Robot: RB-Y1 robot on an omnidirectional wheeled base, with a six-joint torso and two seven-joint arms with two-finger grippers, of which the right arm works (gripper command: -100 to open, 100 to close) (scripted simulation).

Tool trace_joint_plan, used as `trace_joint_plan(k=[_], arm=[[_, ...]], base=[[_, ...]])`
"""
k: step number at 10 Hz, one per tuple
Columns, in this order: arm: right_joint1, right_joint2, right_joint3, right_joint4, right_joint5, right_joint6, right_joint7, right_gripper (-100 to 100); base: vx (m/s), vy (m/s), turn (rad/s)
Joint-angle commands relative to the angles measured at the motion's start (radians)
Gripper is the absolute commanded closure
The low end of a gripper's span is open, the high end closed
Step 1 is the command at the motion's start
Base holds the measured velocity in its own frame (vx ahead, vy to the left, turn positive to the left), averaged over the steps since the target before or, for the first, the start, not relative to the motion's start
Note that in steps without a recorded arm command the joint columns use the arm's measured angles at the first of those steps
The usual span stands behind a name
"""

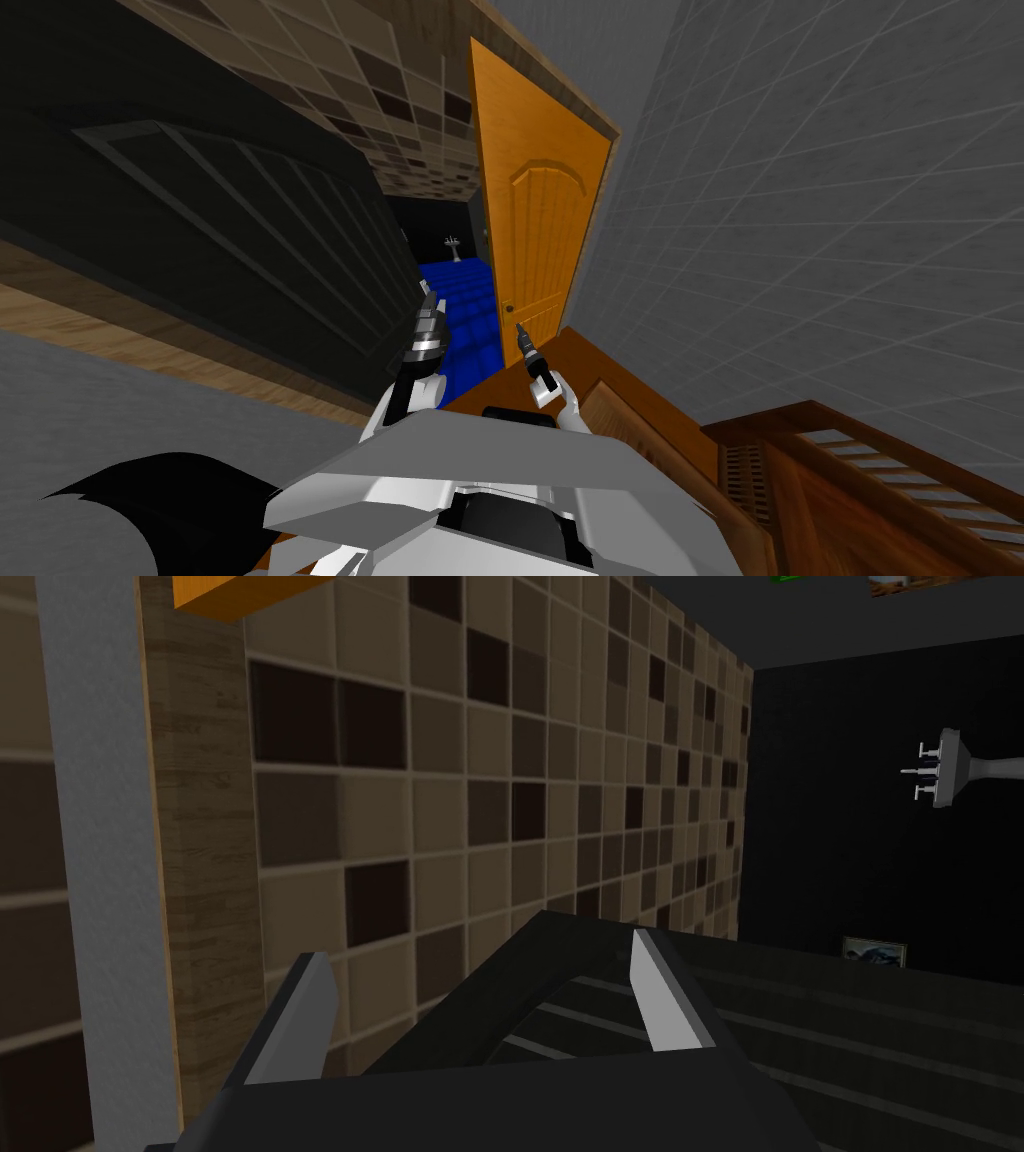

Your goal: Push the door open

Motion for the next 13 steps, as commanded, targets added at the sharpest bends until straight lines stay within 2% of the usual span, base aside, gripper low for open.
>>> trace_joint_plan(k=[1,4,6,13], arm=[[0.0,0.0,0.0,0.0,0.0,0.0,0.0,-100],[0.0,0.0,0.0,0.0,0.0,0.0,0.0,-100],[-0.003,-0.011,0.019,0.001,-0.005,0.005,-0.014,-100],[-0.003,-0.011,0.019,0.001,-0.005,0.005,-0.014,-100]], base=[[0.004,0.001,0.012],[-0.005,0.002,0.015],[0.029,-0.004,-0.035],[0.002,0.0,-0.002]])
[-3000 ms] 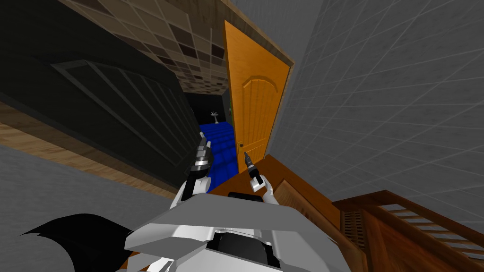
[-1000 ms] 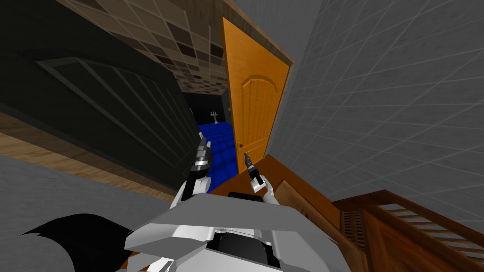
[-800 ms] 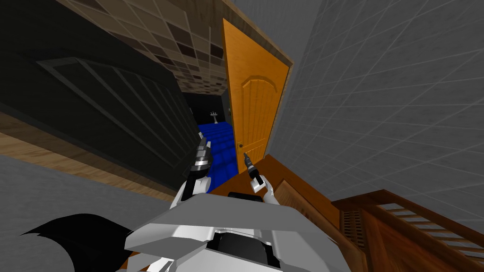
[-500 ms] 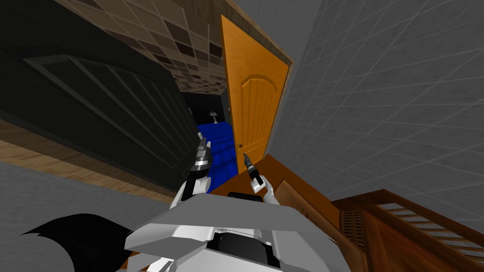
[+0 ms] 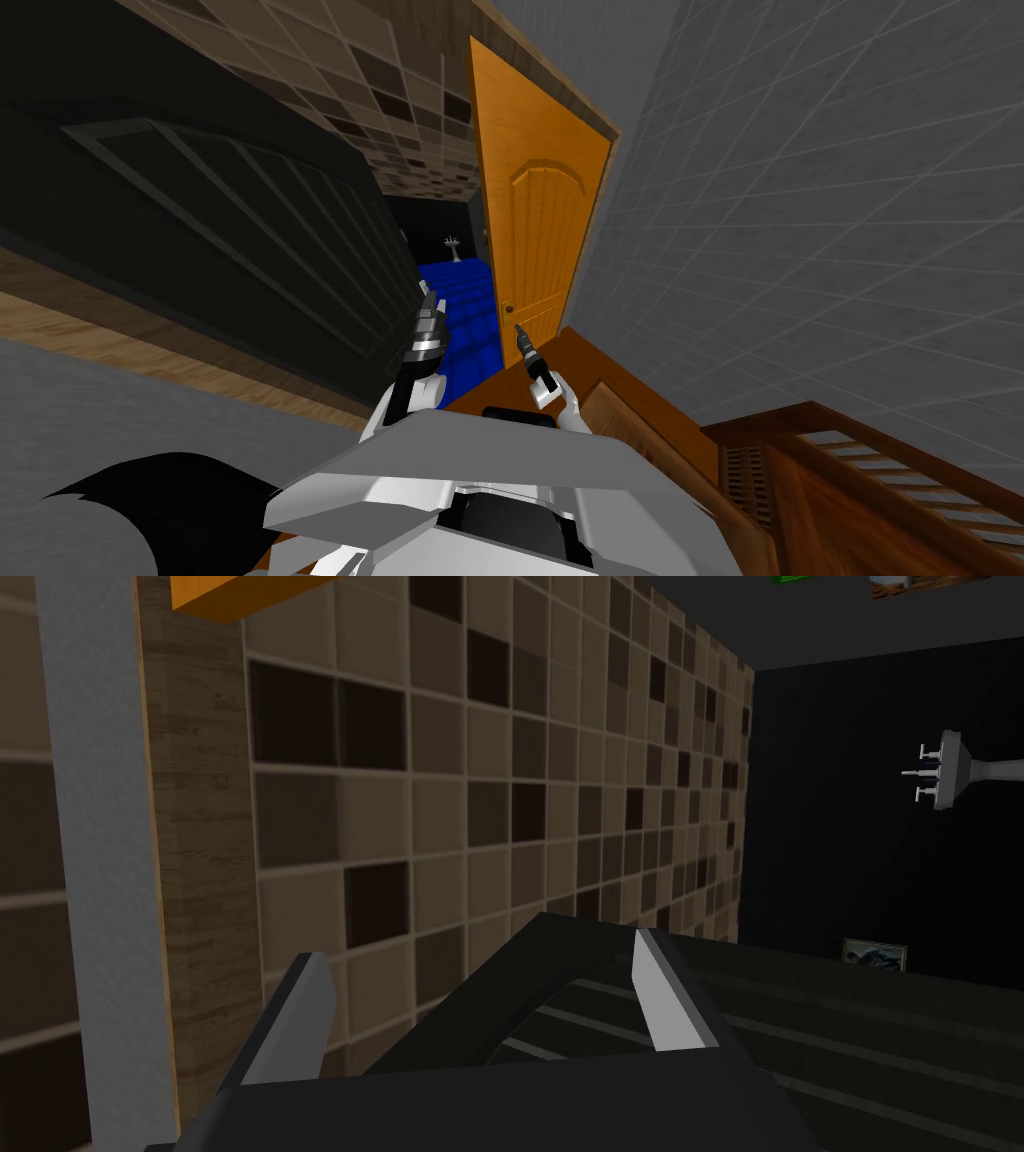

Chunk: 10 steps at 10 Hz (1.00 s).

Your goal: Push the door open

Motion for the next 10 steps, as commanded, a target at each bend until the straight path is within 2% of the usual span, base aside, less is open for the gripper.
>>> trace_joint_plan(k=[1,2,3,10], arm=[[0.0,0.0,0.0,0.0,0.0,0.0,0.0,-100],[0.0,0.0,0.0,0.0,0.0,0.0,0.0,-100],[-0.002,-0.009,0.018,-0.002,-0.004,0.003,-0.012,-100],[-0.002,-0.009,0.018,-0.002,-0.004,0.003,-0.012,-100]], base=[[0.006,-0.002,-0.018],[-0.012,0.005,0.039],[0.022,-0.004,-0.034],[0.009,0.0,-0.003]])
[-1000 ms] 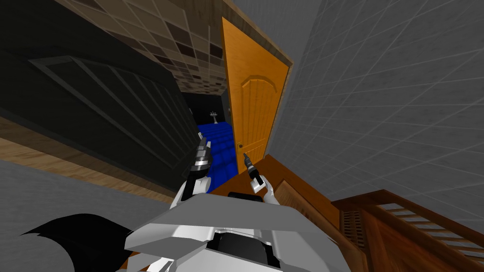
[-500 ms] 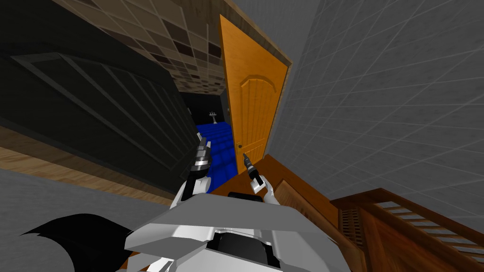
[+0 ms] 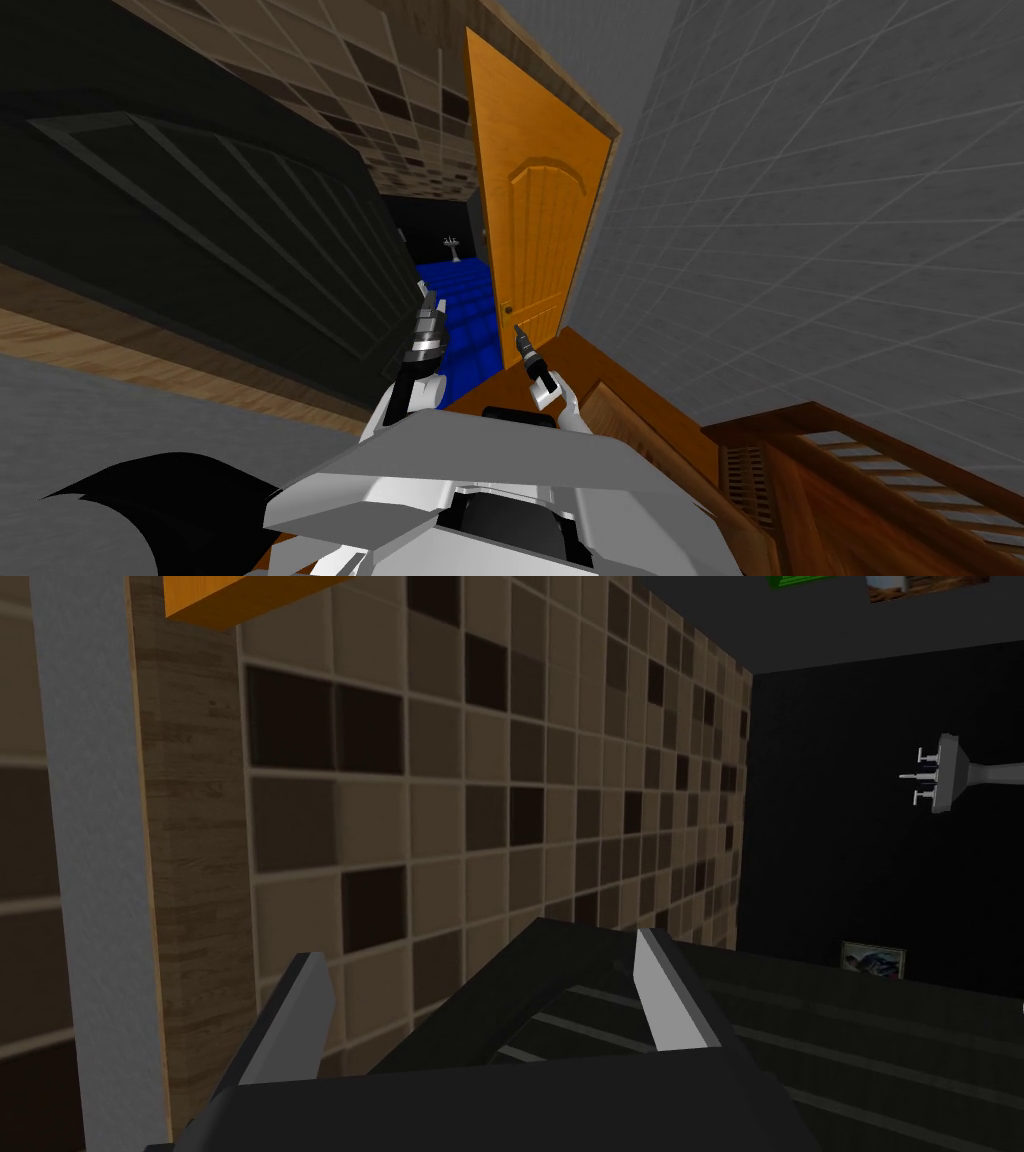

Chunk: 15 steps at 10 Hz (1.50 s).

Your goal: Push the door open

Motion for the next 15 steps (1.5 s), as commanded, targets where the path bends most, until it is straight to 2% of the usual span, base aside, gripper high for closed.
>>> trace_joint_plan(k=[1,2,3,12,13,15], arm=[[0.0,0.0,0.0,0.0,0.0,0.0,0.0,-100],[0.0,0.0,0.0,0.0,0.0,0.0,0.0,-100],[-0.002,-0.007,0.017,-0.003,-0.004,0.002,-0.011,-100],[-0.002,-0.007,0.017,-0.003,-0.004,0.002,-0.011,-100],[-0.004,-0.014,0.034,-0.007,-0.007,0.003,-0.021,-100],[-0.004,-0.015,0.038,-0.008,-0.008,0.003,-0.023,-100]], base=[[0.0,0.0,0.0],[0.016,-0.007,-0.051],[0.023,-0.01,-0.071],[0.007,0.0,-0.004],[0.033,-0.005,-0.038],[0.017,-0.005,-0.036]])
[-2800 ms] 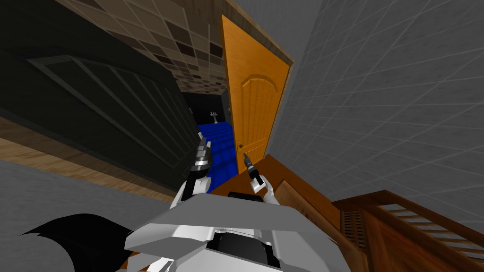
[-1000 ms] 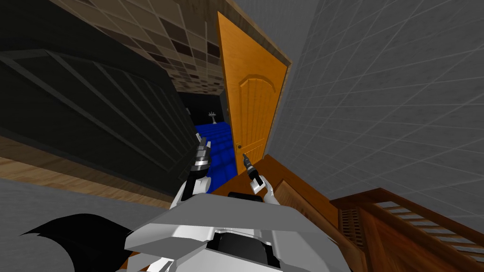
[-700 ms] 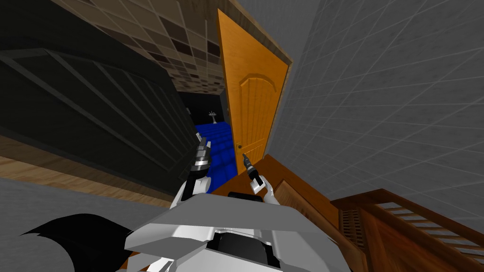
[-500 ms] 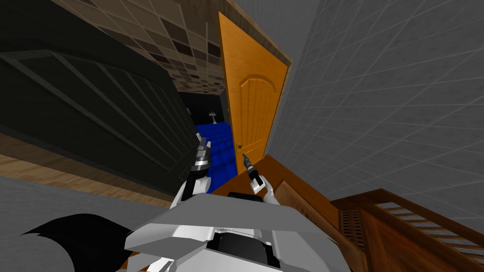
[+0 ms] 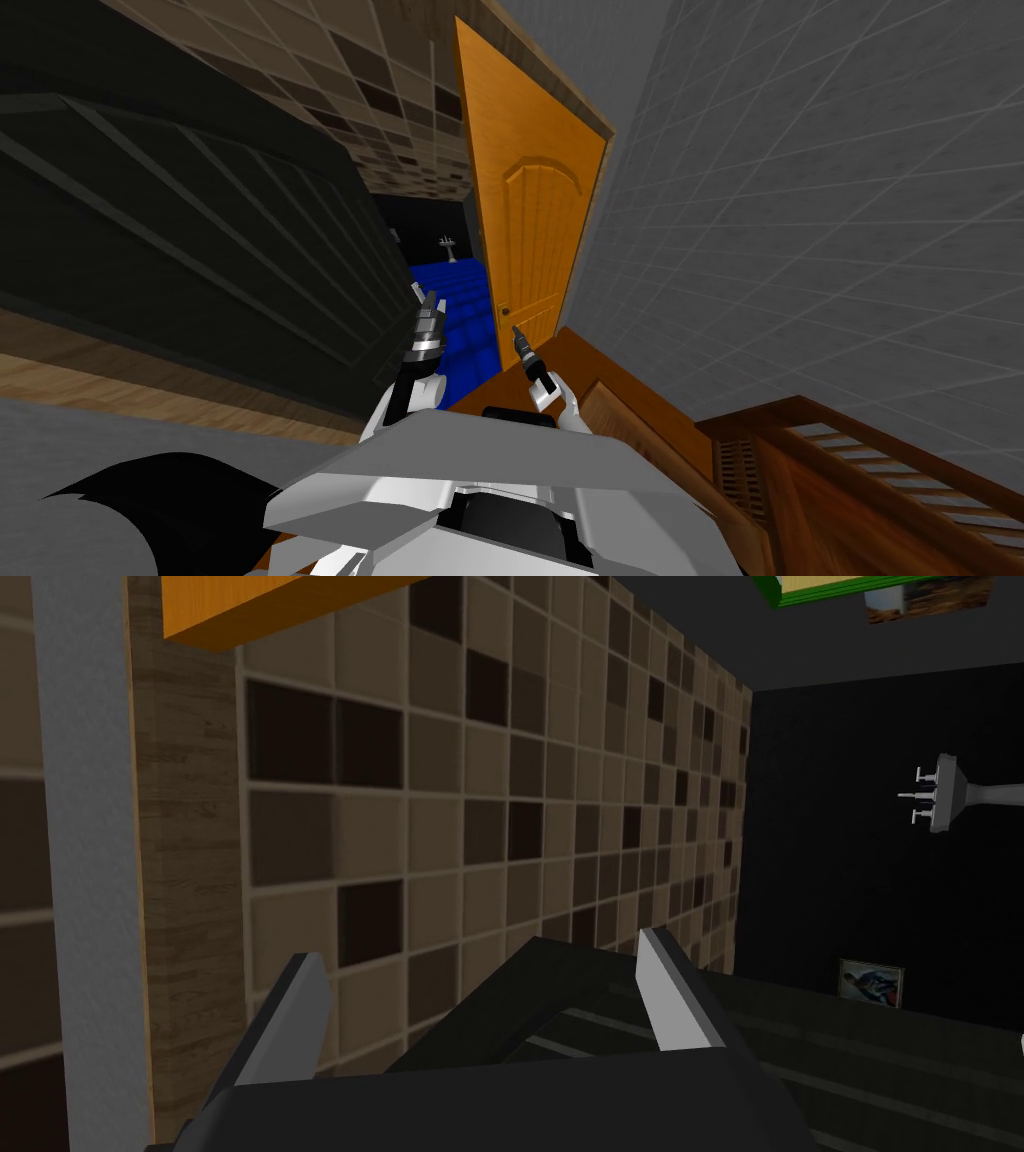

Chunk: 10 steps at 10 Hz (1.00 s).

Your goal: Push the door open

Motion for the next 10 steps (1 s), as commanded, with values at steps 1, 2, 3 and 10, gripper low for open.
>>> trace_joint_plan(k=[1,2,3,10], arm=[[0.0,-0.001,0.003,-0.002,-0.001,0.001,-0.002,-100],[0.0,-0.001,0.003,-0.002,-0.001,0.001,-0.002,-100],[0.0,-0.001,0.003,-0.002,-0.001,0.001,-0.002,-100],[-0.001,-0.007,0.018,-0.006,-0.003,0.001,-0.01,-100]], base=[[0.009,-0.004,-0.029],[0.0,0.0,0.0],[0.007,-0.001,-0.009],[0.006,-0.001,-0.007]])
